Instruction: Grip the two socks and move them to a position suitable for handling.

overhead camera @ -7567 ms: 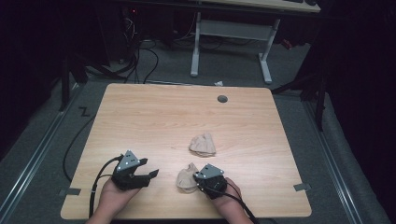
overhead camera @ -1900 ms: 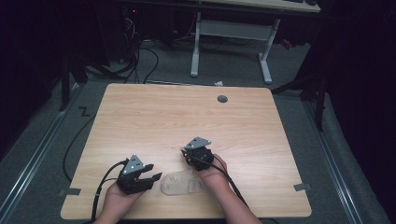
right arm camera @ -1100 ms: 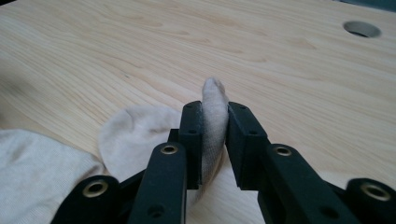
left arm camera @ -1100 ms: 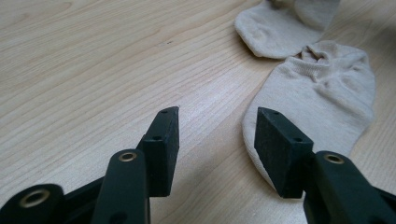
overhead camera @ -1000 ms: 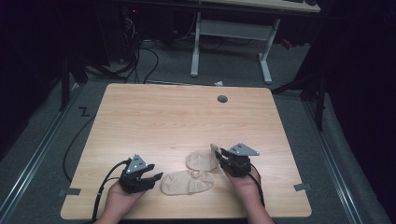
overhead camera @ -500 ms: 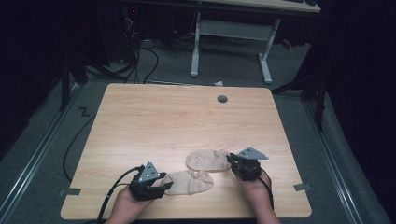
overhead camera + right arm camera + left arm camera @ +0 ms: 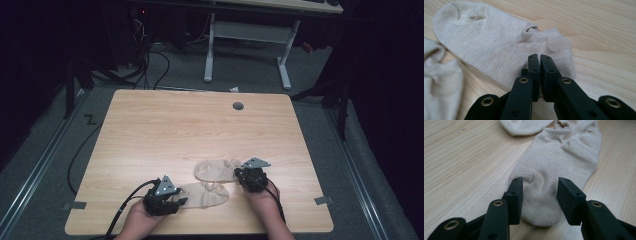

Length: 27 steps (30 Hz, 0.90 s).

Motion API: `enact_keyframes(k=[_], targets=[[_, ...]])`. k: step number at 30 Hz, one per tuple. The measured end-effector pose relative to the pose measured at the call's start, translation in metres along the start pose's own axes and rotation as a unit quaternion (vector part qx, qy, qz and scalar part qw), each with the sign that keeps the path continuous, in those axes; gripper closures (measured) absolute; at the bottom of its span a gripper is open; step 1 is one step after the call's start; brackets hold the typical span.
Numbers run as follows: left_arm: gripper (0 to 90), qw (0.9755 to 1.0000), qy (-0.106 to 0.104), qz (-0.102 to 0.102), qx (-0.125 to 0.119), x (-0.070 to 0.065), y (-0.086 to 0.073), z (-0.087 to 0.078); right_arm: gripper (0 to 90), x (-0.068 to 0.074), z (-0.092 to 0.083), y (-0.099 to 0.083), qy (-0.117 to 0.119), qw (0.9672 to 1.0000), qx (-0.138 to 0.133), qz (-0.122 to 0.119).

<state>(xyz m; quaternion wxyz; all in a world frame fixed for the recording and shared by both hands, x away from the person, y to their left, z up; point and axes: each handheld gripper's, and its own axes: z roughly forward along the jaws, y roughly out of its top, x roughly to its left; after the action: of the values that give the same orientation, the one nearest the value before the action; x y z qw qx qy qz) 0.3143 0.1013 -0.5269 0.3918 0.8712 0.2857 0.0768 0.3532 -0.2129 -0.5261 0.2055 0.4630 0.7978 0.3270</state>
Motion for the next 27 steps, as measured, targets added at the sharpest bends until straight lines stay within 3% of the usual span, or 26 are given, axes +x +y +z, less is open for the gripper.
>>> enact_keyframes(k=[4, 12, 15, 18, 23, 27], targets=[[56.5, 0.9999, 0.002, 0.012, -0.002, -0.003, 0.002, 0.004, 86.6, 0.011, 0.007, 0.007, 0.007, 0.9999, 0.001, -0.011], [56.3, 0.9999, 0.0, 0.013, -0.003, -0.003, 0.002, 0.004, 86.5, 0.034, 0.02, 0.02, 0.031, 0.9987, -0.002, -0.041], [56.3, 0.9999, 0.001, 0.011, -0.004, -0.002, 0.003, 0.003, 86.1, 0.038, 0.023, 0.023, 0.035, 0.9983, -0.003, -0.046], [56.1, 0.9998, 0.006, 0.008, -0.016, 0.0, 0.005, -0.002, 79.7, 0.037, 0.021, 0.024, 0.039, 0.9983, -0.007, -0.044], [55.4, 0.9974, 0.045, -0.017, -0.054, 0.019, 0.01, -0.012, 77.6, 0.026, 0.004, 0.026, 0.034, 0.9979, -0.049, -0.024], [54.1, 0.9944, 0.075, -0.046, -0.059, 0.036, 0.014, -0.004, 71.6, 0.019, 0.003, 0.024, 0.029, 0.9983, -0.05, -0.009]])
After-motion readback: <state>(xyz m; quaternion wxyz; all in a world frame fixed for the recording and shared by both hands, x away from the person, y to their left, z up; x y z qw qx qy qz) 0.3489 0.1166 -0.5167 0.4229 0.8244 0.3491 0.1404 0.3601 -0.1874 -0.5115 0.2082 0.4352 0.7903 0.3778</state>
